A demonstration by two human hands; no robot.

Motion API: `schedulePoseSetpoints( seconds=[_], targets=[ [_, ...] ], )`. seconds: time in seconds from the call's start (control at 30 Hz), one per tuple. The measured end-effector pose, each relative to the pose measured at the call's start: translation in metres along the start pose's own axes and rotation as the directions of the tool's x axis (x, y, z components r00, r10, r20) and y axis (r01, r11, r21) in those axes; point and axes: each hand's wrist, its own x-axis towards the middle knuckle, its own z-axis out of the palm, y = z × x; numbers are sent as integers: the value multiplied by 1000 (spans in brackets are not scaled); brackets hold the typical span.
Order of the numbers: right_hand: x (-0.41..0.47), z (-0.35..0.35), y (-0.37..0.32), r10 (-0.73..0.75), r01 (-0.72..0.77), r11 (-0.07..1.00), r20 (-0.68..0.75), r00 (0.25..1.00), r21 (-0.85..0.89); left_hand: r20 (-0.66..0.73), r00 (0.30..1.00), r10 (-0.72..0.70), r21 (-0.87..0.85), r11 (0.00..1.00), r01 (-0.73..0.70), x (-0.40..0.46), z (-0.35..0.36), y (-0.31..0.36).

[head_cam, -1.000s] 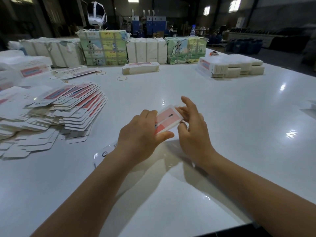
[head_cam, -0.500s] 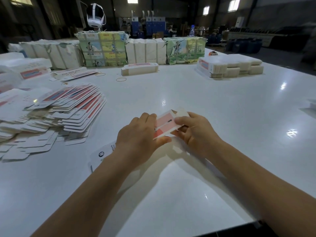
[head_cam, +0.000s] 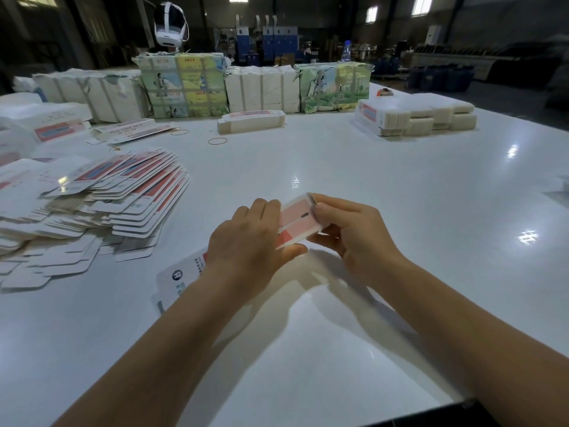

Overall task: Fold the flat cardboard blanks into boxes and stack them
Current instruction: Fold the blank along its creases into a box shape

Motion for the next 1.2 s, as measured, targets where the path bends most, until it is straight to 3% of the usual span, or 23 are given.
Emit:
schedulePoseSetpoints(
  seconds=[0.1,0.2,0.3,0.47,0.63,0.77,0.87,1.0,1.13,1.2],
  targets=[
    [5,-5,-1,126,-131,978,39,991,164,-28,999,46,-16,999,-46,0,-3,0],
    [5,-5,-3,123,-128,977,42,992,169,-35,998,59,-21,998,-60,-1,-4,0],
    [0,-1,-1,-38,38,999,3,999,-27,-27,998,59,-6,998,-59,-2,-4,0],
    [-5,7,2,-247,217,929,-63,967,-299,-42,997,58,6,998,-58,0,-6,4],
    [-13,12,6,-395,357,754,53,917,-552,-68,998,3,-14,1000,-4,-1,-7,7],
    [-12,7,3,-461,427,635,128,878,-644,-81,996,22,-28,999,-25,-2,-8,6],
    [-10,5,1,-474,443,559,168,864,-701,-66,996,58,-22,998,-59,-3,-9,3],
    [-14,5,3,-461,455,539,204,864,-709,-36,995,91,-30,995,-92,-4,-8,-4],
    [-8,2,1,-356,446,536,287,889,-717,24,996,86,-98,992,-83,0,-11,-16],
    [-4,-4,-1,-306,506,498,403,862,-704,29,993,118,-121,986,-114,2,-12,-22]
  ],
)
